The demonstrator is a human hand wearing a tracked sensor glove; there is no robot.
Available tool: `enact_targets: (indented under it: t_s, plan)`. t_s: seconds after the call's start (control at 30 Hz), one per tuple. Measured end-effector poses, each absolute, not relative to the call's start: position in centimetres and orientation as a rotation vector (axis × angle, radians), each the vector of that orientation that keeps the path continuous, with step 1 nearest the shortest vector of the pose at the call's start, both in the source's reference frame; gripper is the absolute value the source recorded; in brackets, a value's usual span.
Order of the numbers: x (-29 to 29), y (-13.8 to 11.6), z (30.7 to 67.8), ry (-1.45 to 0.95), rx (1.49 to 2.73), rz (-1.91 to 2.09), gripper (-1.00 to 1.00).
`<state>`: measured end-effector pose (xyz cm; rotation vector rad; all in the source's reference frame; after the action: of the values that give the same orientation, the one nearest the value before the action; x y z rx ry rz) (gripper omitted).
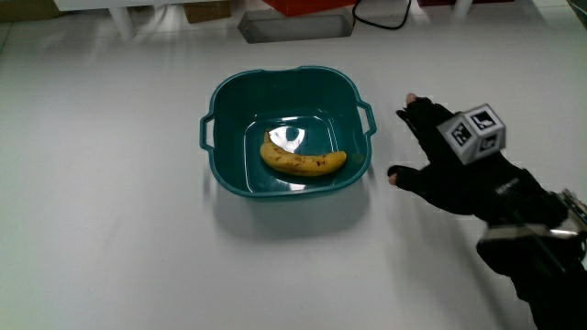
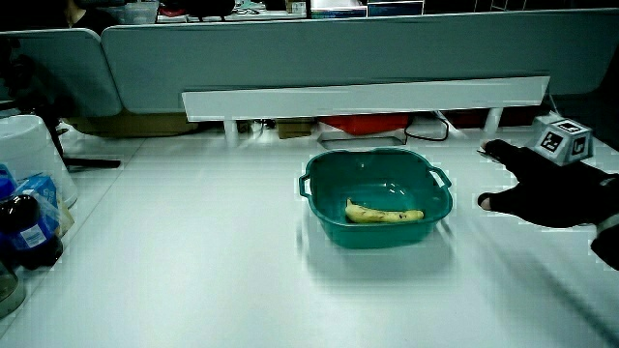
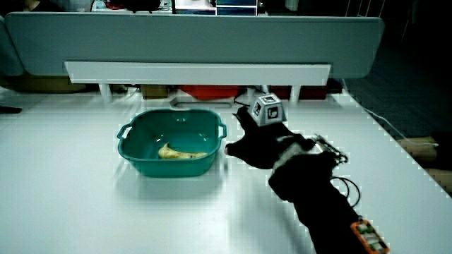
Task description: Pick banana from plate
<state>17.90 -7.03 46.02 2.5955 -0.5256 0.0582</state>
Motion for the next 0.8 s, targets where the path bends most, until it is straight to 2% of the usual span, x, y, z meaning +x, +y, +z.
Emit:
enact_targets:
  t_s: [0.03, 0.07, 0.13, 0.17, 0.23, 0.43, 0.47, 0.5, 0.53, 0.8]
  plan:
    - [17.4, -7.5, 46.8, -0.554, 2.476, 0.254, 0.00]
    - [16.9, -7.8, 45.9, -0.502, 2.642, 0.007, 0.00]
    - [16.0, -8.8, 47.4, -0.561, 2.456, 0.262, 0.00]
    - [15.2, -8.9, 45.8, -0.543, 2.562, 0.038, 0.00]
    - [13.8, -9.4, 45.3, -0.539, 2.600, 0.071, 0.00]
    - [9.6, -10.0, 45.8, -0.632, 2.515, 0.053, 0.00]
    - [9.1, -10.2, 47.0, -0.651, 2.455, 0.023, 0.00]
    - [8.4, -10.1, 46.7, -0.664, 2.465, 0.022, 0.00]
    - [7.9, -10.1, 47.6, -0.678, 2.412, -0.013, 0.00]
    - [4.6, -9.7, 49.5, -0.701, 2.324, -0.094, 0.00]
